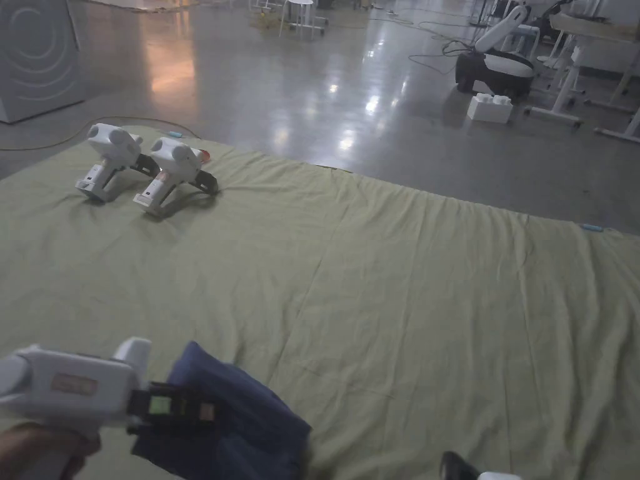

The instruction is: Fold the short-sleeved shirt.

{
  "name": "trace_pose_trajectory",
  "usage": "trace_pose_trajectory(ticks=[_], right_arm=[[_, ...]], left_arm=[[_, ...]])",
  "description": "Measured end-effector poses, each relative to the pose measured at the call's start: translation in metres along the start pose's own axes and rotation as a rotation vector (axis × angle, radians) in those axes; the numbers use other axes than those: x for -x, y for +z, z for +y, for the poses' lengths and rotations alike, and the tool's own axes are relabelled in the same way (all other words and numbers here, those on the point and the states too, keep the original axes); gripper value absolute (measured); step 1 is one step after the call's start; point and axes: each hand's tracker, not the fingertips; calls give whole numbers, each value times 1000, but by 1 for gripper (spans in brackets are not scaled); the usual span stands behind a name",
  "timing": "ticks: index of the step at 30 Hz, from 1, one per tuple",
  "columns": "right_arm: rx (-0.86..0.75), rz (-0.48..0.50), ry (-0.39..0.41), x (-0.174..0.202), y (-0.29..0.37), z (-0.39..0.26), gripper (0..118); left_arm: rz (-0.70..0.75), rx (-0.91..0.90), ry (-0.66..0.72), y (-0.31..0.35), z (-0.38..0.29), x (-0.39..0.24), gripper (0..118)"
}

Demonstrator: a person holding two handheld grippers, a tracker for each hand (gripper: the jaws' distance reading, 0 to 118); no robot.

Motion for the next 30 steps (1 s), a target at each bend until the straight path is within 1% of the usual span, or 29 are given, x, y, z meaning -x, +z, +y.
trace_pose_trajectory(ticks=[3, 6, 8, 10, 14, 16, 17, 18, 19, 20, 21, 23, 24, 25, 27, 30], right_arm=[[-61, -36, 10, -21, 5, 25, 0], [-139, -29, -17, -40, 14, 43, 0], [-157, -64, -2, -47, 19, 55, 0], [-173, -76, -6, -54, 24, 61, 0], [-192, -95, -19, -65, 31, 66, 0], [-189, -104, -22, -68, 33, 65, 0], [-188, -107, -22, -68, 34, 64, 0], [-187, -108, -21, -69, 36, 63, 0], [-181, -109, -19, -68, 35, 62, 0], [-177, -111, -18, -68, 35, 60, 0], [-174, -112, -19, -68, 36, 59, 0], [-164, -111, -19, -68, 34, 56, 0], [-161, -111, -20, -67, 34, 55, 0], [-158, -108, -21, -67, 35, 55, 0], [-154, -103, -23, -66, 34, 55, 0], [-155, -97, -20, -64, 35, 55, 0]], left_arm=[[99, -41, 1, 50, 29, 24, 21], [165, -44, 29, 93, 49, 34, 21], [217, -39, 50, 114, 57, 49, 21], [265, -34, 86, 124, 60, 56, 21], [490, 22, 96, 137, 63, 79, 22], [595, 18, 99, 136, 61, 89, 22], [631, 18, 116, 128, 47, 67, 22], [663, 27, 127, 126, 45, 67, 23], [677, 12, 135, 125, 41, 68, 26], [682, 8, 139, 126, 44, 74, 33], [703, 5, 137, 128, 47, 81, 46], [805, -18, 75, 125, 43, 74, 63], [860, -27, 38, 125, 42, 69, 65], [908, -37, 16, 132, 49, 77, 67], [977, -58, -9, 136, 50, 68, 70], [1071, -133, -41, 152, 60, 70, 70]])
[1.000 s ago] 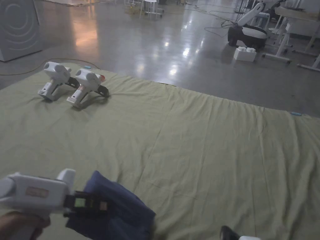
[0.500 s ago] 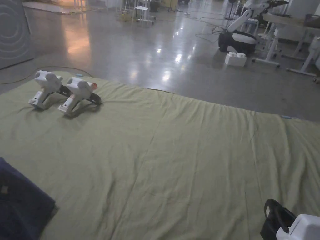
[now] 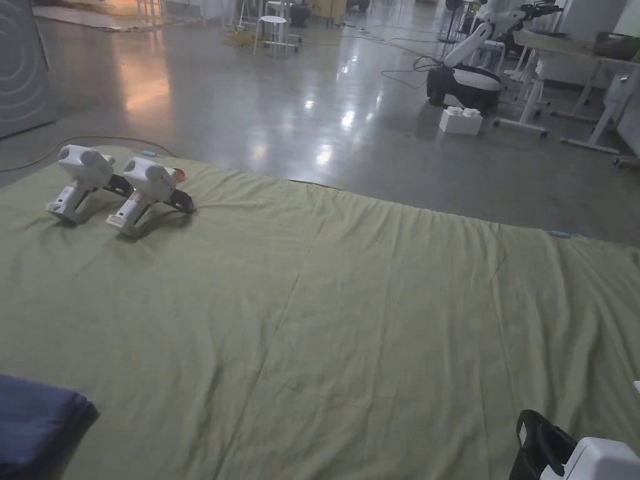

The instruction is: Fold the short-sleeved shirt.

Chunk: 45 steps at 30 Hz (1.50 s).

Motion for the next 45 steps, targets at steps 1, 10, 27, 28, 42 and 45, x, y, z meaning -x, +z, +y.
trace_pose_trajectory(ticks=[1, 10, 27, 28, 42, 45], right_arm=[[0, 2, 0, 0, -1, 1, 0], [-16, 14, -14, 5, -1, 5, 0], [-83, -92, -1, 10, -9, 34, 0], [-91, -93, -9, 10, -8, 36, 0], [-148, -154, -24, 15, -1, 30, 0], [-149, -158, -42, 14, 2, 27, 0]], left_arm=[[26, -27, -7, 6, 2, -1, 70], [-90, -340, -114, 68, -16, -79, 70], [-263, -782, -193, 136, -93, -334, 42], [-265, -789, -182, 137, -95, -341, 36], [-273, -906, -84, 158, -114, -360, 0], [-277, -895, -66, 157, -116, -358, 0]])
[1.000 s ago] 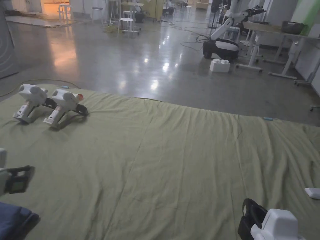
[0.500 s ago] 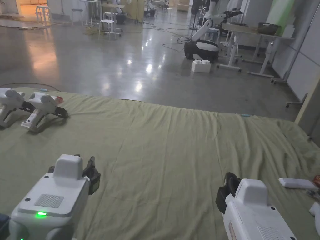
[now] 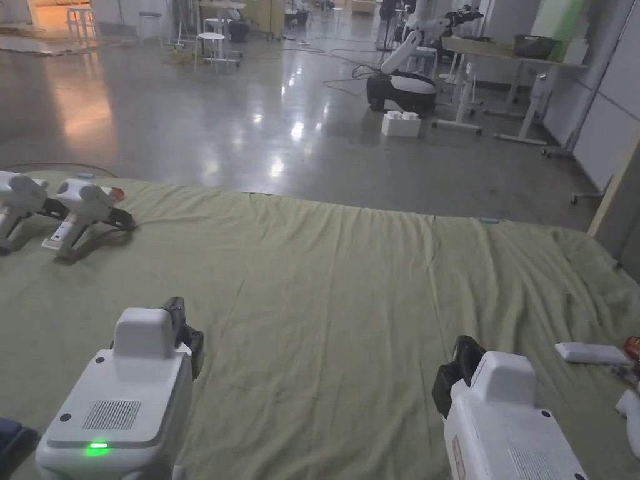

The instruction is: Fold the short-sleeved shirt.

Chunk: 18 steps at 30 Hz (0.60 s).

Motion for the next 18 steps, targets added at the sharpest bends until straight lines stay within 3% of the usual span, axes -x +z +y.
trace_pose_trajectory(ticks=[9, 15, 18], right_arm=[[8, -5, 13, 3, -3, -2, 0], [-9, -21, 72, 14, 2, -5, 0], [10, 5, 33, 15, 1, -6, 0]], left_arm=[[-18, 14, 11, 6, -8, 2, 0], [-10, 6, -43, 11, -10, -7, 0], [-14, 10, -27, 11, -10, -8, 0]])
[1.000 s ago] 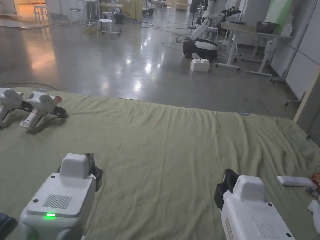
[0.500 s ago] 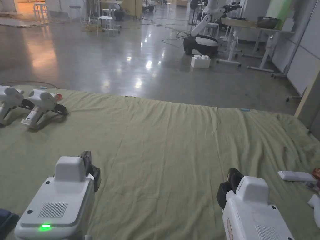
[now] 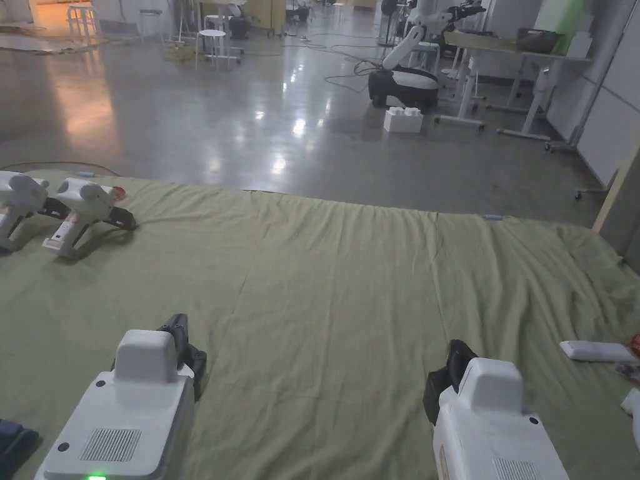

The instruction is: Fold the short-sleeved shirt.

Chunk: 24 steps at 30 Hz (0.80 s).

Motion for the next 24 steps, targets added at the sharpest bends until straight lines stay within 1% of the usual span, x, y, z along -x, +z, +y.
trace_pose_trajectory(ticks=[5, 8, 10, 11, 12, 13, 14, 15, 16, 17, 18, 20, 24], right_arm=[[6, -1, 14, 3, 0, -3, 0], [5, -3, 24, 5, -1, -1, 0], [4, 4, 22, 5, -2, 1, 0], [3, 4, 27, 6, -3, 2, 0], [4, -2, 38, 6, -3, 3, 1], [6, -2, 41, 7, -3, 3, 3], [9, -7, 42, 6, -5, 4, 11], [9, -16, 41, 5, -5, 4, 39], [7, -23, 38, 5, -5, 4, 65], [3, -32, 37, 5, -5, 4, 80], [0, -32, 34, 4, -6, 4, 88], [-17, -29, 29, 3, -3, 3, 88], [-15, -19, 44, 3, -2, 4, 88]], left_arm=[[-5, 6, 8, -1, -3, 0, 2], [-7, 15, 8, -2, -6, 0, 14], [-7, 26, 15, -2, -8, 0, 25], [-6, 29, 25, -3, -8, 1, 32], [-7, 29, 30, -3, -9, 1, 45], [-6, 29, 31, -4, -9, 1, 54], [-5, 28, 31, -4, -9, 1, 62], [-2, 25, 27, -4, -8, 0, 68], [6, 19, 19, -3, -8, 0, 72], [15, 9, 12, -3, -7, -1, 77], [20, 4, 7, -3, -6, -1, 83], [27, 4, 7, -4, -4, 0, 93], [8, -1, 32, -5, -1, 4, 95]])
